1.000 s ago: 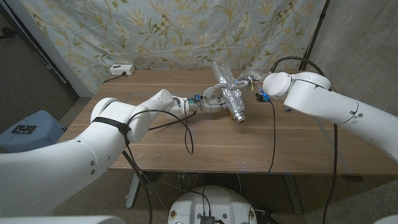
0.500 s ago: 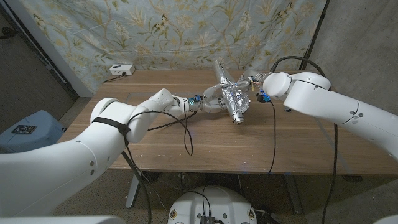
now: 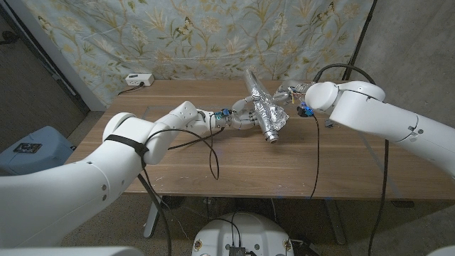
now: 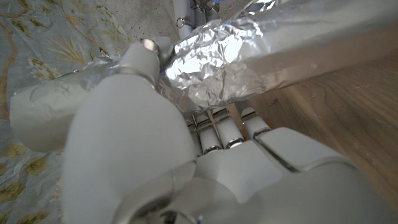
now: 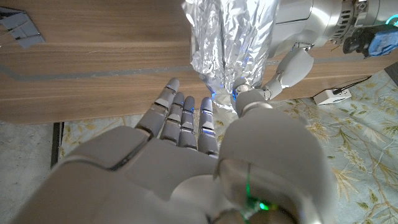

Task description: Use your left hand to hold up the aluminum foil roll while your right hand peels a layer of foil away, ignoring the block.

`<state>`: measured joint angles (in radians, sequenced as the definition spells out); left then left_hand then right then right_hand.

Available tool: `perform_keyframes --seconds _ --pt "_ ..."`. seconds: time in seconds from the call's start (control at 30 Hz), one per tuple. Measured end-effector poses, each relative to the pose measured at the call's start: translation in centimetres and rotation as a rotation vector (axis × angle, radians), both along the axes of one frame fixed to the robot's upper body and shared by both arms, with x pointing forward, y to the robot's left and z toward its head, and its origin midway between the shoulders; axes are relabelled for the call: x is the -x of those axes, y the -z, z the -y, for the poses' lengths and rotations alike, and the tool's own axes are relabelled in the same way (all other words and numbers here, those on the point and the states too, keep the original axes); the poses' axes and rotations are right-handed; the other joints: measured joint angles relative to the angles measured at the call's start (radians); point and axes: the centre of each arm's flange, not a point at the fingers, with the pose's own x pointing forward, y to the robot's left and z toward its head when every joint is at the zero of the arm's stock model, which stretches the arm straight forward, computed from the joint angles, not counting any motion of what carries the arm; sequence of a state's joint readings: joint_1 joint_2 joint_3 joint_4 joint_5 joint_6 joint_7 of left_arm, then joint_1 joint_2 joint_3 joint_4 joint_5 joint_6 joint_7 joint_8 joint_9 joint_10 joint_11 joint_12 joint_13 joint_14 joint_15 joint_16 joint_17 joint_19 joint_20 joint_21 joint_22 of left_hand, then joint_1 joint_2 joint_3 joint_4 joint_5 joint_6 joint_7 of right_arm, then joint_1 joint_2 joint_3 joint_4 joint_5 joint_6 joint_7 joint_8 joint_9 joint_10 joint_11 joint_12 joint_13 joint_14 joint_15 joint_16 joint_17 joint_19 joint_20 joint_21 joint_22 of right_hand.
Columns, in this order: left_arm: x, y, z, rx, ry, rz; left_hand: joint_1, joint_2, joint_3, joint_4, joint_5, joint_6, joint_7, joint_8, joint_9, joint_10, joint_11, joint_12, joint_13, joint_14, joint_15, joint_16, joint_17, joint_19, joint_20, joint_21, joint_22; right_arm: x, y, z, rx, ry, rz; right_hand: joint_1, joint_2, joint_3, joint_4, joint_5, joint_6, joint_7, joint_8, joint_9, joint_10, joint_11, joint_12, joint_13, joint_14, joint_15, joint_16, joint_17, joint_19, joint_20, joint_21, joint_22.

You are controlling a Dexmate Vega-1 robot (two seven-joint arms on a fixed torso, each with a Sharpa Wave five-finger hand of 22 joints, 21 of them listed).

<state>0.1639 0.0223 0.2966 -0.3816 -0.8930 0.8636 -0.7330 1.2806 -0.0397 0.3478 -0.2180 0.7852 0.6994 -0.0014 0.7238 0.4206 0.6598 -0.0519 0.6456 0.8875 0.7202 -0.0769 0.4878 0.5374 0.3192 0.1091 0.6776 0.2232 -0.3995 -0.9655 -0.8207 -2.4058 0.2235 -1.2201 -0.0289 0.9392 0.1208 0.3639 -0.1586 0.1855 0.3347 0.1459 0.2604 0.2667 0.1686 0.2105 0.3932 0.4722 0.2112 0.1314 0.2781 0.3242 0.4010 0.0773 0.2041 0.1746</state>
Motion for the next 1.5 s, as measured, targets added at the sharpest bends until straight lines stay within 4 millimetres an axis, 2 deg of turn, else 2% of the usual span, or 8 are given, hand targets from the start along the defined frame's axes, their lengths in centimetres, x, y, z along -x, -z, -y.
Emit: perform_keyframes --seconds 0.23,0.37,0.43,0.53,0.93,1.23,1.33,1.5 --pt "0.1 0.0 0.1 0.003 0.008 0.006 0.0 0.0 0.004 -0.004 0.0 0.0 0.0 0.0 0.0 0.016 0.002 -0.025 -0.015 -0.002 0.002 -0.012 -0.006 -0.007 0.0 0.0 0.0 -0.2 -0.2 0.4 -0.002 0.003 -0.02 0.003 -0.005 -0.006 0.0 0.0 -0.021 0.0 -0.013 0.001 -0.005 0.005 0.0 0.003 -0.002 0.009 0.0 0.003 -0.004 0.004 0.0 0.0" --pt "0.1 0.1 0.0 0.01 0.01 0.009 0.0 0.0 0.004 -0.004 0.0 0.0 0.0 0.0 0.0 0.008 0.01 -0.052 -0.035 -0.037 0.018 -0.028 -0.009 -0.025 0.007 0.0 0.0 -0.5 -0.2 0.6 -0.011 -0.001 -0.039 0.007 -0.009 -0.008 -0.003 0.0 -0.034 -0.001 -0.021 0.001 -0.009 0.002 -0.005 0.007 -0.004 0.01 0.0 0.003 -0.009 0.009 0.0 0.0" --pt "0.0 0.2 0.0 0.015 0.01 0.012 -0.001 0.001 0.008 -0.008 0.0 0.0 0.0 0.0 0.0 -0.003 0.02 -0.062 -0.044 -0.042 0.023 -0.038 -0.014 -0.031 0.009 0.0 -0.003 -0.6 -0.3 0.7 -0.013 -0.001 -0.042 0.007 -0.009 -0.008 -0.002 0.0 -0.037 -0.005 -0.021 0.001 -0.014 0.007 -0.005 0.008 -0.004 0.01 0.0 0.003 -0.009 0.009 0.0 0.0" --pt "0.1 0.2 -0.1 0.019 0.012 0.013 -0.007 0.008 0.008 -0.008 0.001 0.0 0.0 0.0 0.0 -0.014 0.012 -0.07 -0.05 -0.051 0.021 -0.043 -0.015 -0.032 0.01 0.0 -0.005 -0.7 -0.5 1.0 -0.02 0.0 -0.046 0.007 -0.009 -0.012 0.001 0.0 -0.037 -0.005 -0.022 0.001 -0.014 0.007 -0.005 0.008 -0.004 0.01 0.0 0.008 -0.009 0.009 0.0 0.0" --pt "0.1 0.7 -0.1 0.065 0.013 -0.006 -0.008 0.008 0.011 -0.011 0.004 0.0 0.0 0.0 0.0 -0.014 0.013 -0.087 -0.073 -0.057 0.026 -0.053 -0.018 -0.037 0.016 0.007 -0.005 -0.9 -0.4 0.9 -0.029 -0.019 -0.071 0.007 -0.009 -0.018 0.002 0.0 -0.037 -0.005 -0.021 -0.002 -0.014 0.007 -0.005 0.008 -0.004 0.01 0.0 0.008 -0.009 0.009 0.0 0.0" --pt "0.1 0.8 0.2 0.095 0.014 -0.014 -0.008 0.01 0.008 -0.007 -0.009 -0.001 0.0 0.0 0.0 -0.033 0.021 -0.102 -0.08 -0.073 0.032 -0.063 -0.016 -0.038 0.016 0.015 -0.009 -1.0 -0.6 0.8 -0.028 -0.02 -0.078 0.007 -0.009 -0.019 0.003 0.0 -0.037 -0.005 -0.021 -0.002 -0.008 0.008 -0.005 0.013 -0.004 0.01 0.0 0.013 -0.009 0.009 0.0 0.0" --pt "0.1 0.8 0.3 0.102 0.012 -0.013 -0.008 0.01 0.004 -0.003 -0.017 -0.014 0.013 0.0 0.0 -0.053 0.027 -0.112 -0.085 -0.077 0.037 -0.07 -0.018 -0.043 0.021 0.015 -0.01 -1.1 -0.6 0.7 -0.026 -0.018 -0.082 0.007 -0.009 -0.022 0.006 0.0 -0.036 -0.004 -0.021 -0.002 -0.006 0.007 -0.005 0.013 -0.003 0.01 0.0 0.013 -0.009 0.009 0.0 0.0" --pt "0.1 0.8 0.5 0.112 0.011 -0.01 -0.043 0.044 -0.002 0.002 -0.032 -0.045 0.043 0.0 0.0 -0.085 0.044 -0.133 -0.099 -0.1 0.049 -0.085 -0.022 -0.057 0.029 0.015 -0.01 -1.2 -0.6 0.7 -0.024 -0.014 -0.089 0.007 -0.009 -0.022 0.006 0.0 -0.032 -0.001 -0.021 -0.002 0.004 0.007 -0.004 0.017 0.004 0.007 0.009 0.017 -0.002 0.016 0.0 0.0"
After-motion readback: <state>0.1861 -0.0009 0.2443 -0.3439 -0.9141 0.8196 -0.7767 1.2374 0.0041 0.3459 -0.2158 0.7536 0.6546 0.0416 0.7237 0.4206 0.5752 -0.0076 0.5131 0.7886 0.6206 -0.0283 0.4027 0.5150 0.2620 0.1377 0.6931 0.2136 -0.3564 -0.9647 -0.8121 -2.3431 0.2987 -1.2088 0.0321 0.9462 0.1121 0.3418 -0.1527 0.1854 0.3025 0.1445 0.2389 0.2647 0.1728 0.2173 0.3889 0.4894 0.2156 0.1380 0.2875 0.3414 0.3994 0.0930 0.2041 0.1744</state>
